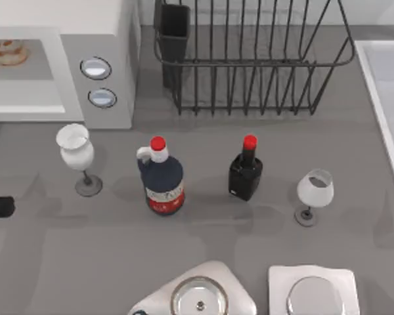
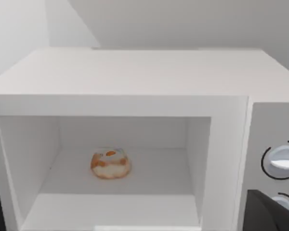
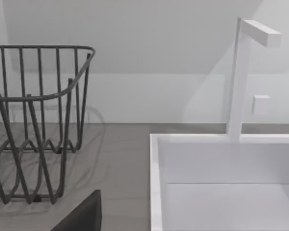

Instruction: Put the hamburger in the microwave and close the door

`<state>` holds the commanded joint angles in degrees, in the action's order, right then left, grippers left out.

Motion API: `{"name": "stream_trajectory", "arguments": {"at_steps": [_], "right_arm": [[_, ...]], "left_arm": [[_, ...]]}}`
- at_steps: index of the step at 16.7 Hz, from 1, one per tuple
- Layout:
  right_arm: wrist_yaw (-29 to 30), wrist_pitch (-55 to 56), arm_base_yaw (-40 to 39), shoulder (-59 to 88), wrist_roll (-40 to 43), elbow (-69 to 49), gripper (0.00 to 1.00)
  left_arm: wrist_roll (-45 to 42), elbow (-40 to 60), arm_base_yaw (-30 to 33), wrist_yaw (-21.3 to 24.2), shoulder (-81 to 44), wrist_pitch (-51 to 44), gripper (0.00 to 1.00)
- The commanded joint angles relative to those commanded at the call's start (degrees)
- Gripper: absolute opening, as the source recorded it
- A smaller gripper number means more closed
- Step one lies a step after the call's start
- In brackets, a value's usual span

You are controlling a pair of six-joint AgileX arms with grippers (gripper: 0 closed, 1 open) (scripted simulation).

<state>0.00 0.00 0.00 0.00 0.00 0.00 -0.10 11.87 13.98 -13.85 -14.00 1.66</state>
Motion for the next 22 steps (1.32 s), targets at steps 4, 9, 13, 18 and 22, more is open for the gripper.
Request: {"name": "stream_trajectory", "arguments": {"at_steps": [4, 9, 13, 18, 22], "right_arm": [[0.00, 0.00, 0.00, 0.00, 0.00, 0.00, 1.00], [0.00, 0.00, 0.00, 0.00, 0.00, 0.00, 1.00], [0.00, 0.00, 0.00, 0.00, 0.00, 0.00, 1.00], [0.00, 0.00, 0.00, 0.00, 0.00, 0.00, 1.00], [0.00, 0.00, 0.00, 0.00, 0.00, 0.00, 1.00]], "left_arm": [[-0.04, 1.18, 0.23, -0.28, -1.71, 0.71, 0.00], [-3.10, 4.70, -3.60, 2.39, -5.15, -1.81, 0.00], [-12.16, 17.00, -15.47, 10.74, -18.42, -9.12, 0.00], [-26.94, 36.32, -36.12, 25.14, -45.63, -22.53, 0.00], [-38.37, 50.20, -52.80, 36.80, -65.99, -33.40, 0.00]]}}
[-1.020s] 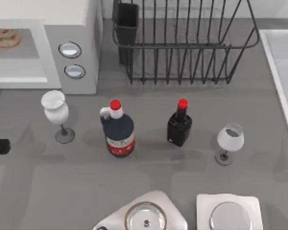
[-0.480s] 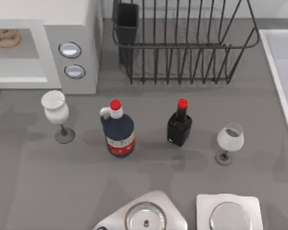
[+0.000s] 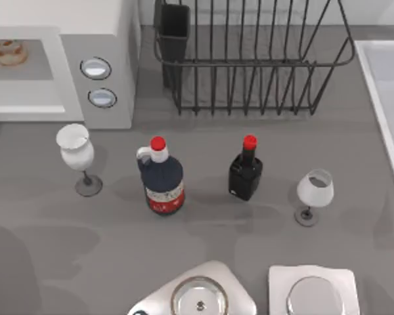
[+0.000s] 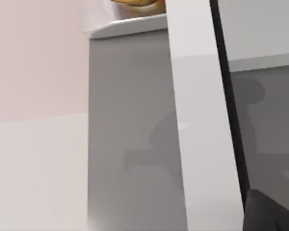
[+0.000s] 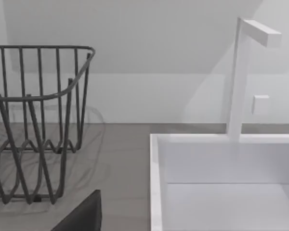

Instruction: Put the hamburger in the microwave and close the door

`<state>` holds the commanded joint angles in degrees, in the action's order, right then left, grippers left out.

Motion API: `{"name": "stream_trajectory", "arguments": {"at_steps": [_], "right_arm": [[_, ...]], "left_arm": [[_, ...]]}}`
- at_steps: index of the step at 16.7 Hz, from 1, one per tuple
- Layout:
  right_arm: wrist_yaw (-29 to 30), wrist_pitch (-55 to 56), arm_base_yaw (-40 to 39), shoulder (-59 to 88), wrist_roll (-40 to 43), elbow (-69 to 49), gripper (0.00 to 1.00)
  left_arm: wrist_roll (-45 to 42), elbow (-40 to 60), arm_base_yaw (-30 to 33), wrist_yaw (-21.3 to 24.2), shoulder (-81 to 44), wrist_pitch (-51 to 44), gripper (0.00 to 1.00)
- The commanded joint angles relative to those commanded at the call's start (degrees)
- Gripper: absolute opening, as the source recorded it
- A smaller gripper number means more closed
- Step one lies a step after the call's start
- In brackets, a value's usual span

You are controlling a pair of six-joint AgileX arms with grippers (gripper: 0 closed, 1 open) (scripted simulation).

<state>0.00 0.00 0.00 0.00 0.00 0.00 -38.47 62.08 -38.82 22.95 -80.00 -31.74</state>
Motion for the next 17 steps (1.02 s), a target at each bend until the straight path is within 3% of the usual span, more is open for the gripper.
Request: {"name": "stream_trajectory", "arguments": {"at_steps": [4, 7, 14, 17], "right_arm": [[0.00, 0.00, 0.00, 0.00, 0.00, 0.00, 1.00], [0.00, 0.00, 0.00, 0.00, 0.00, 0.00, 1.00], [0.00, 0.00, 0.00, 0.00, 0.00, 0.00, 1.00], [0.00, 0.00, 0.00, 0.00, 0.00, 0.00, 1.00]], "left_arm": [[-9.27, 11.36, -13.82, 9.76, -13.66, -8.03, 0.00], [-13.64, 16.91, -20.20, 14.53, -19.79, -11.46, 0.00], [-14.53, 17.84, -21.21, 15.50, -20.91, -11.87, 0.00], [-14.63, 14.81, -21.28, 15.56, -22.32, -7.93, 0.00]]}}
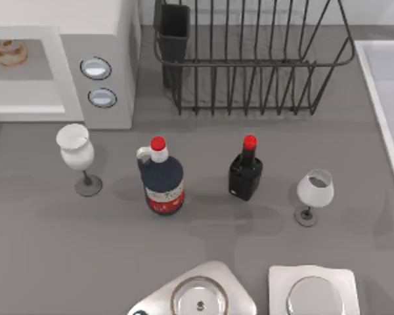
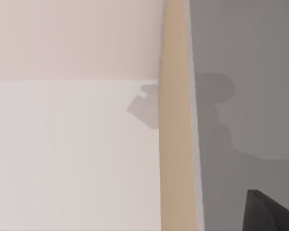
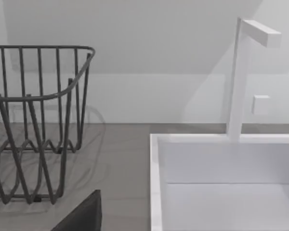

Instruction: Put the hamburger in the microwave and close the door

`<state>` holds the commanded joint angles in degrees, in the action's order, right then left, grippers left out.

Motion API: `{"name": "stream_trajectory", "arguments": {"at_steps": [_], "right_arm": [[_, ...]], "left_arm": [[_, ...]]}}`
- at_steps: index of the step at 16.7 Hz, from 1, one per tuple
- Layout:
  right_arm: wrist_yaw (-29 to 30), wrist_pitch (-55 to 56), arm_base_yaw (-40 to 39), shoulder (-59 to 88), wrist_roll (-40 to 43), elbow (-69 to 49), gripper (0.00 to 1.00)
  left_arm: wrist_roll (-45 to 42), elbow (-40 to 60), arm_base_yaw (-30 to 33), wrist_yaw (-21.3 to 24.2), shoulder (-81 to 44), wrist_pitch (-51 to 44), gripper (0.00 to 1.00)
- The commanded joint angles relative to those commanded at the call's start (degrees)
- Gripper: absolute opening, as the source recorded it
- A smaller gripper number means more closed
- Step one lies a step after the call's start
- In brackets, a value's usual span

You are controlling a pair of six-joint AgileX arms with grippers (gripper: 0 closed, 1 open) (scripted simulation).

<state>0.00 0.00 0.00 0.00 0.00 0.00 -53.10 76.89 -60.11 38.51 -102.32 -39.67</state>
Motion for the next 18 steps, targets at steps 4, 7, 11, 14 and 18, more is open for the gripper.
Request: {"name": "stream_trajectory", "arguments": {"at_steps": [4, 7, 11, 14, 18], "right_arm": [[0.00, 0.00, 0.00, 0.00, 0.00, 0.00, 1.00], [0.00, 0.00, 0.00, 0.00, 0.00, 0.00, 1.00], [0.00, 0.00, 0.00, 0.00, 0.00, 0.00, 1.00], [0.00, 0.00, 0.00, 0.00, 0.00, 0.00, 1.00], [0.00, 0.00, 0.00, 0.00, 0.00, 0.00, 1.00]], "left_arm": [[-0.16, -7.16, -0.14, 0.01, -3.45, 11.34, 0.00], [-0.26, -11.29, -0.30, 0.15, -5.33, 16.90, 0.00], [-0.27, -11.95, -0.33, 0.19, -5.61, 17.62, 0.00], [0.42, -12.80, 0.38, 0.04, -4.53, 17.94, 0.00], [4.79, -21.57, 4.23, -1.62, 2.57, 22.12, 0.00]]}}
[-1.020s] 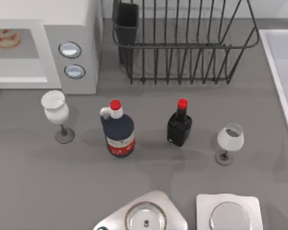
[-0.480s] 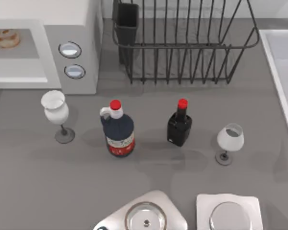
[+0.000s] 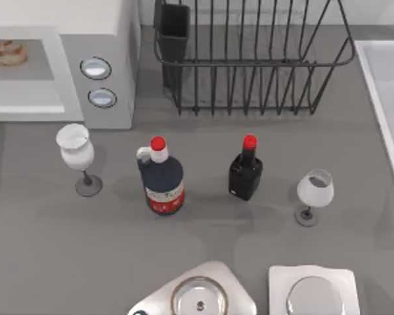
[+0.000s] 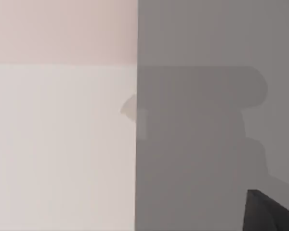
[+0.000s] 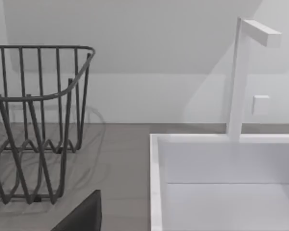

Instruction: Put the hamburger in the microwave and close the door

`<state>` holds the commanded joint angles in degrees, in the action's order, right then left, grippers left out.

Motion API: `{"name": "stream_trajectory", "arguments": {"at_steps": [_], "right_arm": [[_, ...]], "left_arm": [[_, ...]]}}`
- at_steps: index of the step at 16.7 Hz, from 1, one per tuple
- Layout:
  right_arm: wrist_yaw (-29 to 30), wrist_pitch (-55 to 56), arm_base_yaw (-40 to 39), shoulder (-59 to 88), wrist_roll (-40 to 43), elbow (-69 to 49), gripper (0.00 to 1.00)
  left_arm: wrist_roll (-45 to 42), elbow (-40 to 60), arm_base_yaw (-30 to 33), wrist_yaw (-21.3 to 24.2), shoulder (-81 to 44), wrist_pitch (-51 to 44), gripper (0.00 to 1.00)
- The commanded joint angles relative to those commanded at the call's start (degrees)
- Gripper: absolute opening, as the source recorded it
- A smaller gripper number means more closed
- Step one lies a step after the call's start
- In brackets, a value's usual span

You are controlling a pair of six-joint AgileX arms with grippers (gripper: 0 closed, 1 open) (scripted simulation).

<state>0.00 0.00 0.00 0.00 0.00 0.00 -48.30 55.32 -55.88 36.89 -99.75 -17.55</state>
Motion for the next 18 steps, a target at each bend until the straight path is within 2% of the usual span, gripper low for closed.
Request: {"name": "stream_trajectory", "arguments": {"at_steps": [5, 12, 18], "right_arm": [[0.00, 0.00, 0.00, 0.00, 0.00, 0.00, 1.00], [0.00, 0.00, 0.00, 0.00, 0.00, 0.00, 1.00], [0.00, 0.00, 0.00, 0.00, 0.00, 0.00, 1.00]], "left_arm": [[5.19, -11.70, 5.24, -2.92, 9.34, 5.83, 0.00], [6.73, -13.34, 6.12, -3.37, 10.60, 6.31, 0.00], [18.20, -24.54, 18.53, -10.43, 23.47, 10.43, 0.00]]}}
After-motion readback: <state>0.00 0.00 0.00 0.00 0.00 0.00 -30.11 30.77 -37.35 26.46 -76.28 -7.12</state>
